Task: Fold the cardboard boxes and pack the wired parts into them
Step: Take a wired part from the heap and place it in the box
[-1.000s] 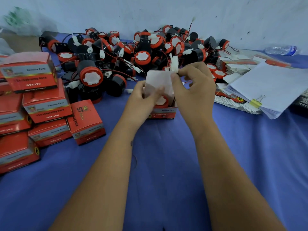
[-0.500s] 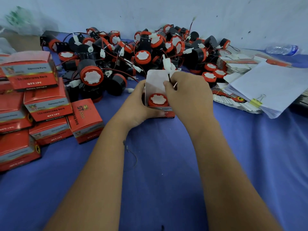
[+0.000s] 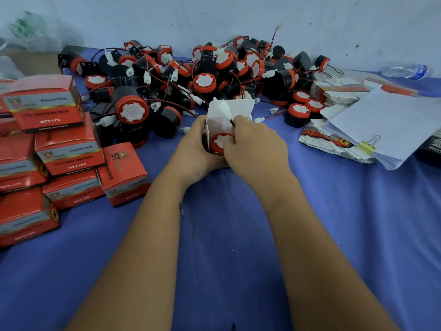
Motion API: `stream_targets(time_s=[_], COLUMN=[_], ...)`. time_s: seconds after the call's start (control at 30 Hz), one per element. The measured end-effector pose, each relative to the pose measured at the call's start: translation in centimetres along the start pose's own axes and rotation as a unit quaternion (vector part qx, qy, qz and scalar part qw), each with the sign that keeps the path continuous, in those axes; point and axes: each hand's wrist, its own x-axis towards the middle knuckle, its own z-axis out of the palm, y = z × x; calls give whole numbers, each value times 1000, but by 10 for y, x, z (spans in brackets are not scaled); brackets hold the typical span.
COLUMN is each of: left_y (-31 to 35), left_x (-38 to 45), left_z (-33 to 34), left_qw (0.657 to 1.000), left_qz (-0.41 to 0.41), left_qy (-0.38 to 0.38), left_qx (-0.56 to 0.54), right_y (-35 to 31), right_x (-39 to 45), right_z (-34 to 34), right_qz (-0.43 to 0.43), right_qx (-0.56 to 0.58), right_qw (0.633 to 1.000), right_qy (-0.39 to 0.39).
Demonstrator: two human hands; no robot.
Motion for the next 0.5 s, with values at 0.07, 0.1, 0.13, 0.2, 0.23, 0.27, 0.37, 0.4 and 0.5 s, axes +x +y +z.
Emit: stream_targets(time_s=[0.07,0.1,0.13,0.2,0.23,0.27,0.37,0.4,0.5], left_y=[1,1,2,4,4,5,8,8,8], left_x=[0,0,0,0,-1,-1,1,2,3], left_z=[1,2,3,5,5,5,2,4,11], left_qw=[1000,1000,1000,1000,1000,999,994,994,997], left_qz=[-3,-2,0,0,-6,-17,-60,-66,-49], left_qy=[3,3,0,-15,-23,-31,-30,-19,32], left_qx=[-2,0,6,15,4,-20,-85,-83,-48], right_y=[2,2,2,2,1,0,-2,-2,-1], right_x=[1,0,0,-1,-2,-2,-2,-2,-2], right_z=[0,-1,-1,-2,-3,-2,0,1,2], right_qz=[29,45,60,75,80,85,90,90,80], right_qx=[84,134,177,216,219,214,196,195,164], right_qw=[996,990,982,973,972,973,976,977,983], right_qy=[-19,-20,-19,-15,-14,-12,-8,-9,-6])
